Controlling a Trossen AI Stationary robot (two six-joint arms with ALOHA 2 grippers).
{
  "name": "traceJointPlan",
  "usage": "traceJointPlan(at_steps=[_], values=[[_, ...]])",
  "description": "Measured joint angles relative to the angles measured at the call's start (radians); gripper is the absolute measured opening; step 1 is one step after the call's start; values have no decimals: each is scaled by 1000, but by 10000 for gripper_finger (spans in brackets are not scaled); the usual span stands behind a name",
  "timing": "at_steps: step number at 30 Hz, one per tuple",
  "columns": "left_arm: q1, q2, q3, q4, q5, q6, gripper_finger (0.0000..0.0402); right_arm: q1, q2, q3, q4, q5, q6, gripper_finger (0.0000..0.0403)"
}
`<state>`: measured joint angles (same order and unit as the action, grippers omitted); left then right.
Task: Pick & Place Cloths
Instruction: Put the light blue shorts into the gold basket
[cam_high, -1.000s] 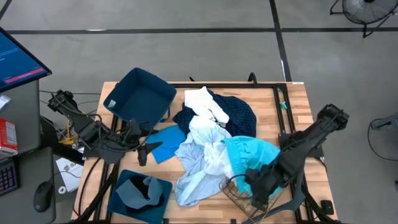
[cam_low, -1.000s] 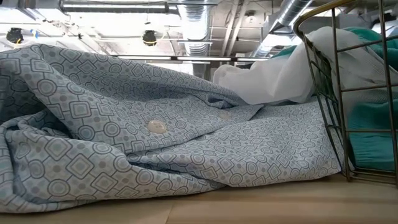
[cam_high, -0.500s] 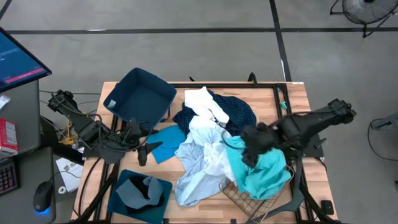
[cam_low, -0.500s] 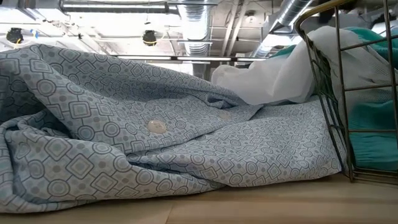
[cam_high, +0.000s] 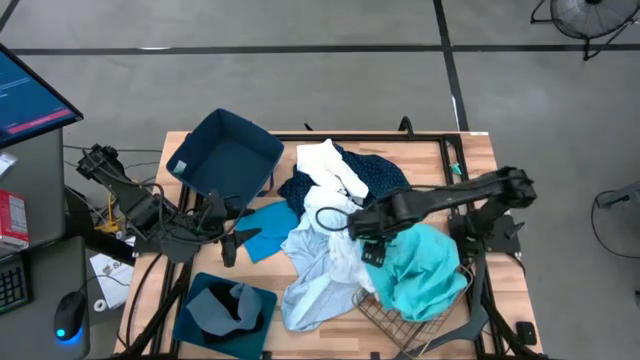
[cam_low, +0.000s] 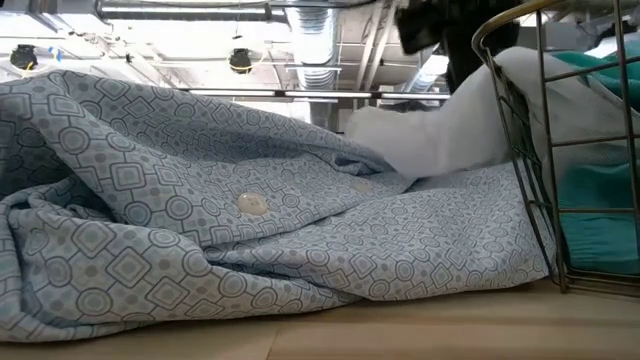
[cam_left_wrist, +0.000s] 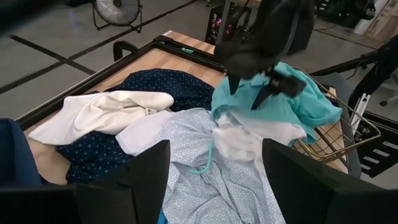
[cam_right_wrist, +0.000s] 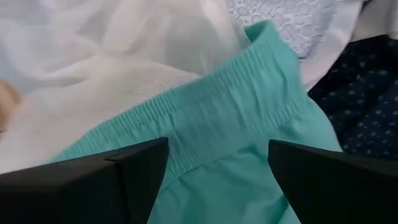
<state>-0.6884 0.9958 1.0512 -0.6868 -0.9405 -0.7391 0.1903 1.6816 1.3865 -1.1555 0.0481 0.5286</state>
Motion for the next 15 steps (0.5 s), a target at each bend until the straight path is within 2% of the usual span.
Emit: traceJointPlan(at_steps=[5,8,11,14,15], values=[[0,0,0,0,-1,0,237,-20,101,0,7,-1,-47,270],[0,0,0,-1,-2,0,237,-27,147,0,12,-14,-60,251],[0,0,0,-1,-2,1,237,-22,174,0,19,-30,-68,182],[0,0,0,-2,-2,1,237,-12,172,0,19,-26,-53,59],[0,0,0,-1,-2,3,237,-11,170,0,19,-25,-52,31]])
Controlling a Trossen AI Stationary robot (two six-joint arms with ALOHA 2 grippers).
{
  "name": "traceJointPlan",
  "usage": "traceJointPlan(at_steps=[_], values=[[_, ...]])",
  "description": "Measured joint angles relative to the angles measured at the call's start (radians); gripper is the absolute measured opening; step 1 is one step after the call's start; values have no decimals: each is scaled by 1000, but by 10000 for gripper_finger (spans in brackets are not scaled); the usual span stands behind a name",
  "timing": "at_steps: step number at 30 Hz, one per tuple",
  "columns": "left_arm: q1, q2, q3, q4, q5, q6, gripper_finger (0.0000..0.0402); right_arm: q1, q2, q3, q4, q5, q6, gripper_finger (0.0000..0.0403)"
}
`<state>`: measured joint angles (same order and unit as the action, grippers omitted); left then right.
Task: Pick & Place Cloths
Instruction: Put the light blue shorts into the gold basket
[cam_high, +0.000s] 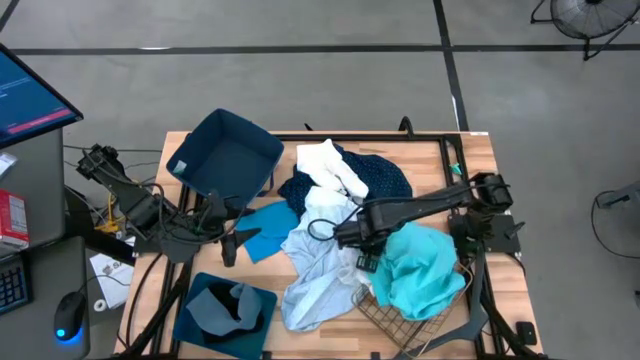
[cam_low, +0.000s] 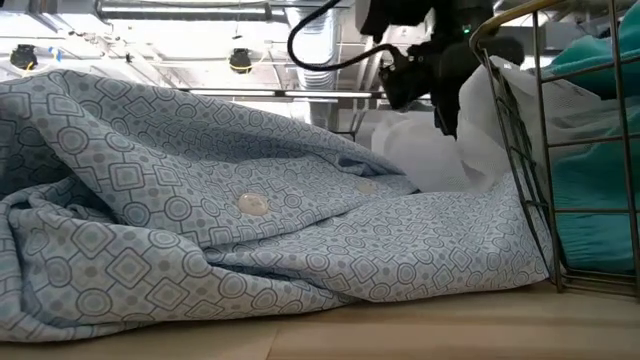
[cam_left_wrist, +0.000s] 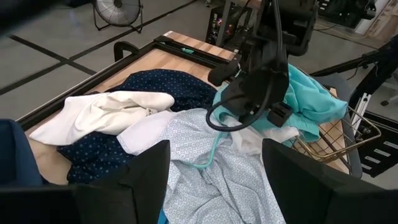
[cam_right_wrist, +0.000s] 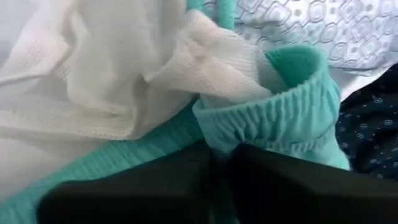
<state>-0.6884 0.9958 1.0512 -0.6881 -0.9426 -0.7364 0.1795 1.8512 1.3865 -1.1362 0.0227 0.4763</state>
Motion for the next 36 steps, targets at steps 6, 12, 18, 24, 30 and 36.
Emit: traceJointPlan(at_steps=[6,12,18,24,30,36], values=[[0,0,0,0,-13,29,237,6,-111,0,-2,33,82,7],[0,0,0,1,-38,30,237,73,-308,49,-32,84,251,3],[1,0,0,1,-48,30,237,219,-456,107,-30,97,441,2],[1,0,0,1,-53,30,237,458,-507,113,-33,94,683,1],[1,0,0,1,-53,25,237,651,-433,112,-109,94,928,1],[1,0,0,23,-53,22,237,697,-271,112,-198,19,991,0]])
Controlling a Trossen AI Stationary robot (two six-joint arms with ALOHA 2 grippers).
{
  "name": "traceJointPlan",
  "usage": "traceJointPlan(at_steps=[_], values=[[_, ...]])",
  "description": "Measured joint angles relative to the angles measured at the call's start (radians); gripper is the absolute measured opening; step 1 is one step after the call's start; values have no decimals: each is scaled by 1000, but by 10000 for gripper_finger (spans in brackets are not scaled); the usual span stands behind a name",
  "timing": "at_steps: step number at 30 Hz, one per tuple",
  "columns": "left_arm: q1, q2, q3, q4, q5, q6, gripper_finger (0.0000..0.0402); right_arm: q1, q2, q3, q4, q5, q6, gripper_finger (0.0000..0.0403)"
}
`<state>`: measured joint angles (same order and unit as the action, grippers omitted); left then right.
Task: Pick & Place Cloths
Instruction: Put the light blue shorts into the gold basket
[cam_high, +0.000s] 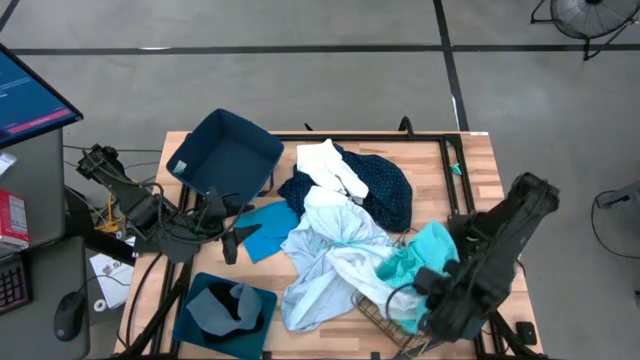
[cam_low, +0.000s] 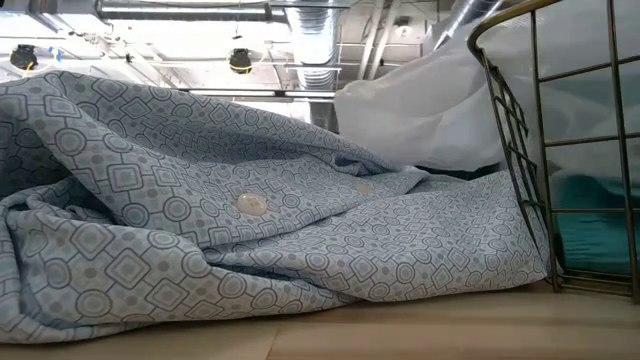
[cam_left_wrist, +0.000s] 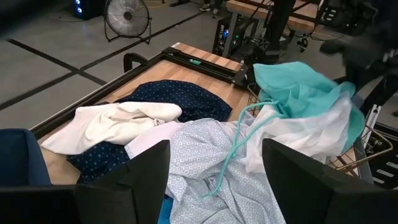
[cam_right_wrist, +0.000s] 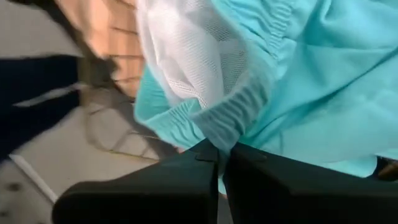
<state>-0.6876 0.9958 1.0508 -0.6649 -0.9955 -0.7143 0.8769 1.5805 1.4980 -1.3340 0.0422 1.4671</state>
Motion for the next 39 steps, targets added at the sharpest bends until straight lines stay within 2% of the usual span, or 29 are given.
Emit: traceJointPlan(at_steps=[7,14,19,27,33,39], values=[[32,0,0,10,0,0,237,-70,199,-9,24,-14,-127,0],[50,0,0,17,0,0,237,-132,215,-188,396,-27,-225,0],[50,0,0,19,1,0,237,-146,119,-324,468,-19,-216,0],[50,0,0,29,1,0,237,-142,-72,-586,870,-23,-207,16],[50,0,0,33,1,0,237,-138,-181,-609,912,-59,-240,70],[50,0,0,39,1,2,237,-154,-378,-608,933,-118,-211,118]])
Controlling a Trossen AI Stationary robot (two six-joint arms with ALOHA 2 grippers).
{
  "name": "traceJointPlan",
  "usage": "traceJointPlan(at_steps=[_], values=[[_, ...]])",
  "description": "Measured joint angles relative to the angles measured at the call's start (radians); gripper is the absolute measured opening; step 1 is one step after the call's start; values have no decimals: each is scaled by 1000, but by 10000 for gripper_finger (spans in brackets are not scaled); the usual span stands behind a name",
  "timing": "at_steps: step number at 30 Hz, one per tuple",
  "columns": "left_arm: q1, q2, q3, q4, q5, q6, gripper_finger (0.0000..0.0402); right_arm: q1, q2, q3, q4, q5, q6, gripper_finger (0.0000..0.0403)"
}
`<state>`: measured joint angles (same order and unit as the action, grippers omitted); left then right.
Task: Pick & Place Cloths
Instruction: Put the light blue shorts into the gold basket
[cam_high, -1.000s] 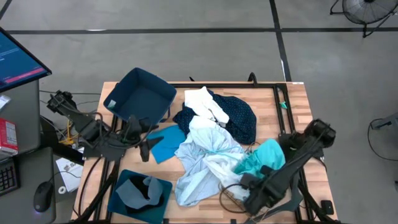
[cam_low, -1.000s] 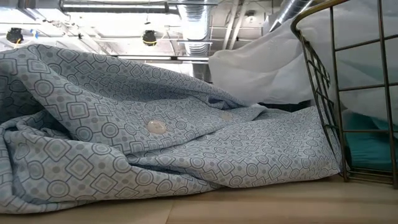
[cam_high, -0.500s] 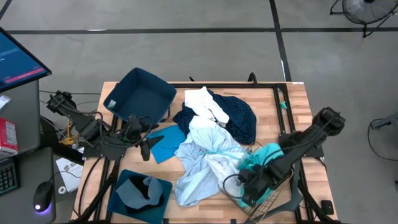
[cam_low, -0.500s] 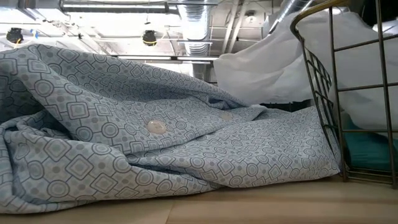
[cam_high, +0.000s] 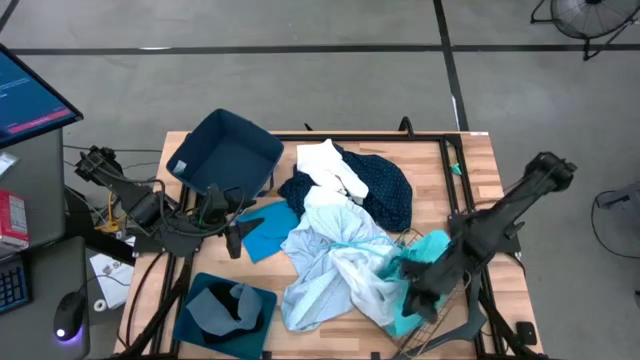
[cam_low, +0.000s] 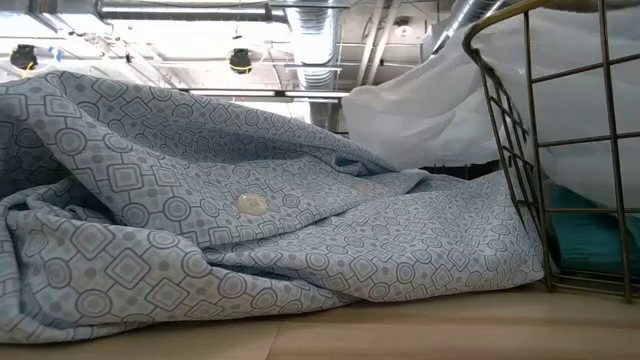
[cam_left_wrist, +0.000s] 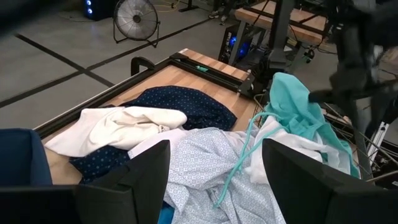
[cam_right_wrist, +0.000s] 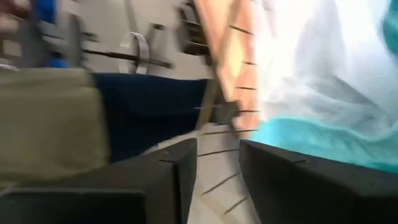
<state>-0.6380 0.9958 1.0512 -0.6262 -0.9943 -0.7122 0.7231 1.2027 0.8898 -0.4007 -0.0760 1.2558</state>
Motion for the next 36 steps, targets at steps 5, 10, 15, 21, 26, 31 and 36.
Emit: traceJointPlan(at_steps=[5,10,15,21,26,31,36], values=[[0,0,0,1,0,1,237,-21,-182,1,-55,-35,92,137],[0,0,0,3,0,1,237,-45,-332,2,-338,-3,195,107],[0,0,0,4,0,1,237,-88,-408,1,-581,-1,215,64],[0,0,0,7,0,1,237,-148,-434,59,-770,0,192,25],[0,0,0,7,-4,1,237,-177,-395,159,-965,96,145,4],[0,0,0,7,-5,1,237,-178,-327,198,-1073,148,12,2],[0,0,0,7,-10,1,237,-175,-281,199,-1021,117,-120,23]])
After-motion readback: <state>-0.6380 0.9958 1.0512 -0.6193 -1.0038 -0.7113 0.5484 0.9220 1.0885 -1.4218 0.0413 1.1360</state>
